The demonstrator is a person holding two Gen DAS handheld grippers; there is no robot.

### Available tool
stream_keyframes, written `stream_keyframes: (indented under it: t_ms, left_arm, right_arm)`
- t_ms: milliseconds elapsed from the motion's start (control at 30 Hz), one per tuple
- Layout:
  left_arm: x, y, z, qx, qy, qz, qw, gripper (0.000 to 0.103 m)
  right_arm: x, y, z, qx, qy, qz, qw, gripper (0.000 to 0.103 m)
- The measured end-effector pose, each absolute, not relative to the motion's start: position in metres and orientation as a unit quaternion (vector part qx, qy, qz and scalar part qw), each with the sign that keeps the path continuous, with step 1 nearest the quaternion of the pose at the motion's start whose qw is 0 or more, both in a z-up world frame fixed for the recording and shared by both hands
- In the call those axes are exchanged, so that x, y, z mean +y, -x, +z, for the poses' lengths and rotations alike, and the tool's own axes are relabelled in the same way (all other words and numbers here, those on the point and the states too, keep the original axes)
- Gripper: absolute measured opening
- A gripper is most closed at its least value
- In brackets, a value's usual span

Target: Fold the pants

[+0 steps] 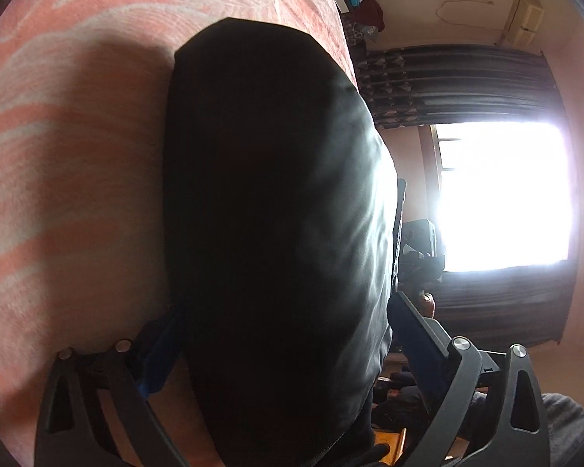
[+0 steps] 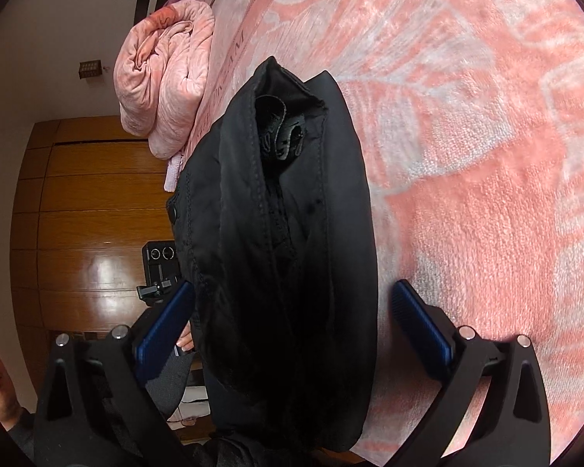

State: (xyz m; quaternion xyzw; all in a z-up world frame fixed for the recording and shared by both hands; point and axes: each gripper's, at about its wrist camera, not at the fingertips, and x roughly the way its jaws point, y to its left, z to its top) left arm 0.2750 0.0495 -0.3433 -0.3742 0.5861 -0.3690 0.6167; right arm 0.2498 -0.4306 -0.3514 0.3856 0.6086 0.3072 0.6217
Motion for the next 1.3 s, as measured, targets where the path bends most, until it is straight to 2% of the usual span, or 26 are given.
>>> stream_keyframes:
  t_ms: [100,167,200,233,267,300,333,400,433,667,967,1167,1300]
  left_arm:
    - [0.037,-0.276,-0.348,0.590,0.371,-0.357,0.622,0.098]
    - [0.034,-0.275,-0.346,0.591,0.365,-0.342,0.633,0.090]
    - [0.033,-0.274,-0.345,0.594,0.360,-0.332,0.638,0.079]
    - [0.033,-0.272,-0.344,0.596,0.358,-0.325,0.641,0.071]
    - [0.034,-0.270,-0.342,0.594,0.356,-0.321,0.647,0.066]
    - [0.035,-0.268,-0.338,0.590,0.353,-0.319,0.653,0.057]
    - [0.036,-0.265,-0.334,0.584,0.352,-0.320,0.658,0.049]
    - [0.034,-0.261,-0.322,0.576,0.335,-0.322,0.673,0.041]
    - [0.031,-0.259,-0.315,0.574,0.322,-0.322,0.681,0.039]
    - [0.054,-0.264,-0.280,0.550,0.306,-0.306,0.715,0.035]
    - [0.134,-0.342,-0.252,0.517,0.296,-0.262,0.759,0.035]
    - [0.185,-0.397,-0.295,0.538,0.323,-0.231,0.743,0.036]
    - [0.204,-0.395,-0.332,0.543,0.374,-0.236,0.714,0.044]
  right_arm:
    - [-0.418,-0.252,-0.352,0.612,-0.375,0.324,0.616,0.101]
    - [-0.407,-0.253,-0.350,0.612,-0.365,0.340,0.614,0.101]
    - [-0.400,-0.253,-0.349,0.613,-0.352,0.344,0.618,0.101]
    - [-0.395,-0.252,-0.347,0.613,-0.339,0.348,0.623,0.096]
    - [-0.390,-0.252,-0.345,0.612,-0.329,0.349,0.629,0.088]
    - [-0.390,-0.251,-0.344,0.610,-0.329,0.350,0.629,0.070]
    - [-0.391,-0.250,-0.341,0.604,-0.336,0.354,0.630,0.058]
    - [-0.392,-0.247,-0.328,0.589,-0.337,0.365,0.638,0.046]
    - [-0.391,-0.245,-0.320,0.584,-0.335,0.368,0.642,0.044]
    - [-0.355,-0.263,-0.274,0.569,-0.294,0.398,0.657,0.043]
    - [-0.265,-0.375,-0.251,0.560,-0.245,0.424,0.668,0.043]
    - [-0.222,-0.442,-0.294,0.590,-0.255,0.403,0.651,0.043]
    - [-0.230,-0.455,-0.337,0.621,-0.280,0.366,0.634,0.053]
